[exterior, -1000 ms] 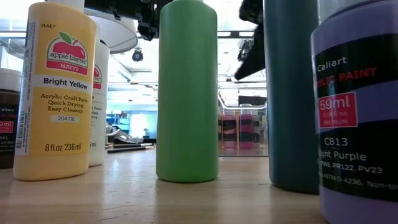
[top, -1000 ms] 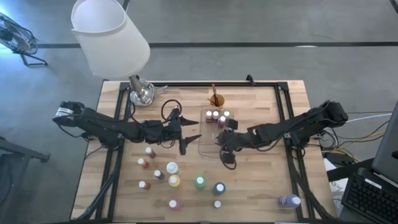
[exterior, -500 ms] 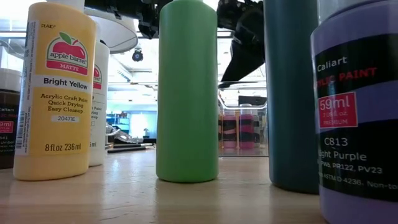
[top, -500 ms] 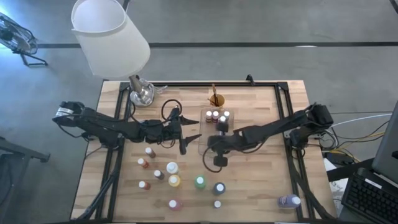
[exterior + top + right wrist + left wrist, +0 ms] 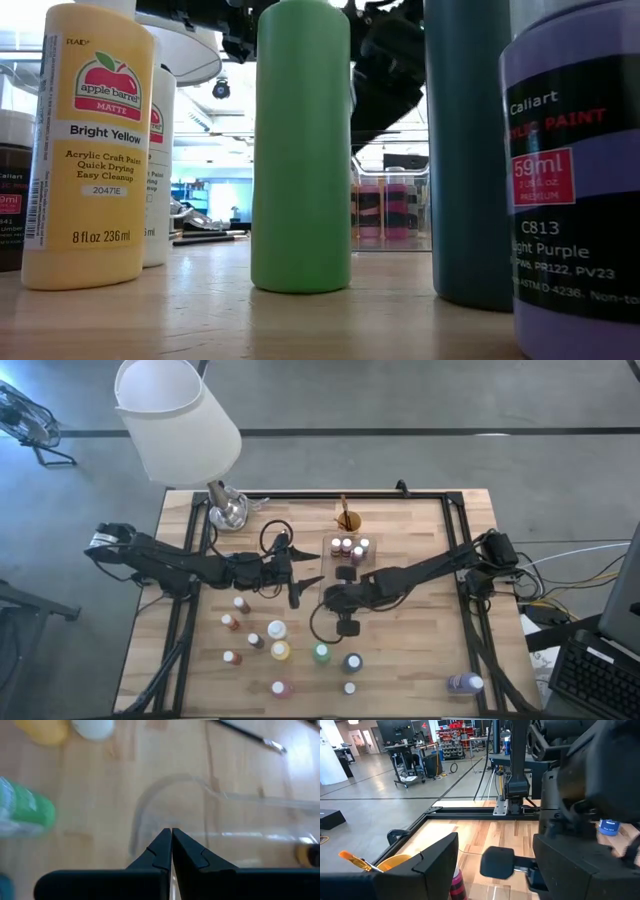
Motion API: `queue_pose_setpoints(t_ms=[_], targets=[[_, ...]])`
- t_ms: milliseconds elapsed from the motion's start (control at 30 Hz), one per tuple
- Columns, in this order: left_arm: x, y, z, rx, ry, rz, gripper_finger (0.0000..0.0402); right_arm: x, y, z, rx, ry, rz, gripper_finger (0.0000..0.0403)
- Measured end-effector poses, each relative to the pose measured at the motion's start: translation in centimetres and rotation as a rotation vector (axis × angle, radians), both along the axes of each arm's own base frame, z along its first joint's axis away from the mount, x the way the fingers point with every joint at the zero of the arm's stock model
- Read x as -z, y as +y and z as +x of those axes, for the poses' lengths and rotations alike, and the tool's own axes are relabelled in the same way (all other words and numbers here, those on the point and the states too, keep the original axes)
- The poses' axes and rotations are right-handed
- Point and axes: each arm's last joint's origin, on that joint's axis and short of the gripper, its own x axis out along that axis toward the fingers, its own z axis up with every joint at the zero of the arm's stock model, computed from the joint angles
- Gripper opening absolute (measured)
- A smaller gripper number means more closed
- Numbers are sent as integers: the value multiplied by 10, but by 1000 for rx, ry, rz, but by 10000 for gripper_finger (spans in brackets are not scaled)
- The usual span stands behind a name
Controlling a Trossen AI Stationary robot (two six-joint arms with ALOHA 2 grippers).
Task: Pick & Place Paint Supplies
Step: Adjust the transparent bin
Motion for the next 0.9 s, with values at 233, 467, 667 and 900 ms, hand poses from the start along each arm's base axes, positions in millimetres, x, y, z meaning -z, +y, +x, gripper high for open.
queue_pose_setpoints(t_ms=[233,467,667,900], targets=[[1,0,0,0,4,0,262,1,7,1,-2,-2,16,8],[1,0,0,0,4,1,262,3,15,3,-9,-29,34,8],[-3,0,-2,1,-6,9,262,2,20,4,-6,-45,58,8],[-7,1,-6,1,-17,8,262,1,24,6,-30,-69,104,8]])
